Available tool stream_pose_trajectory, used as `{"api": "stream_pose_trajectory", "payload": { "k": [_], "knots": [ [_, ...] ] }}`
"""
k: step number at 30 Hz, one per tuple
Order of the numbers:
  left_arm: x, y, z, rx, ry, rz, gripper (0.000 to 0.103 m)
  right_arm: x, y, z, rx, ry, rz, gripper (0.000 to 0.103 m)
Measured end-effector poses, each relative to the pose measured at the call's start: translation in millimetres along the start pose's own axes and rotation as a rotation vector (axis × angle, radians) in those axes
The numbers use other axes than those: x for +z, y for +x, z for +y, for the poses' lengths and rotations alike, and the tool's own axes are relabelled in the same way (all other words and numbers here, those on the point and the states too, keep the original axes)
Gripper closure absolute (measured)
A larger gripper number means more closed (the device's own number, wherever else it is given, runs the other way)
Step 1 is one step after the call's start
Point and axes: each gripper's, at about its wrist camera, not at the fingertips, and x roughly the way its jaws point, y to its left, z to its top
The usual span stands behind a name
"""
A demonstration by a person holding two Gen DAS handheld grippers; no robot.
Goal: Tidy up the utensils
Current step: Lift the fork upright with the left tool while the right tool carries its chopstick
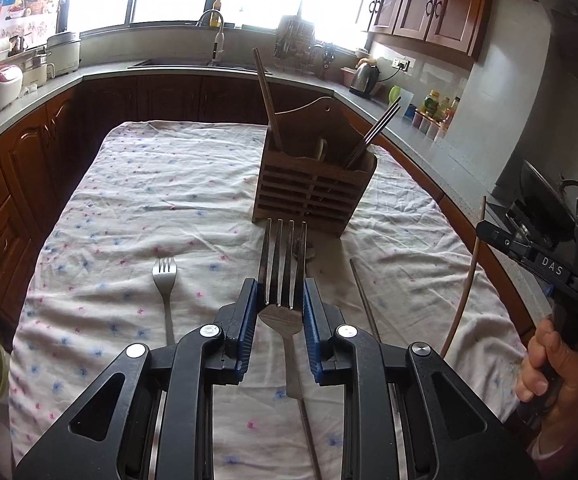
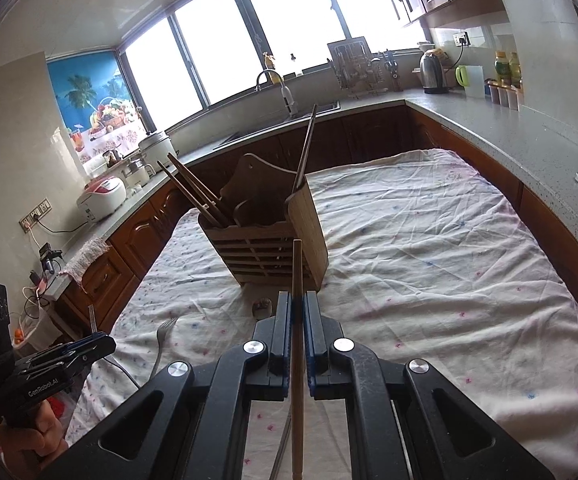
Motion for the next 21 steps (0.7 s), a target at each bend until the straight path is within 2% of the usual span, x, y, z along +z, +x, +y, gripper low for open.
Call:
{"api": "stream_pose_trajectory", "payload": {
  "k": [7, 21],
  "knots": [
    [5.1, -11.0, -0.9, -0.011, -0.006, -0.031, 0.083, 7.7, -19.9, 1.5, 0.005, 0.008, -0.056, 0.097],
    [16.1, -22.6, 1.9, -0.017, -0.022, -0.08, 0.083, 17.0, -32.1, 3.0, 0.014, 0.01, -0.106, 0.097]
  ]
}}
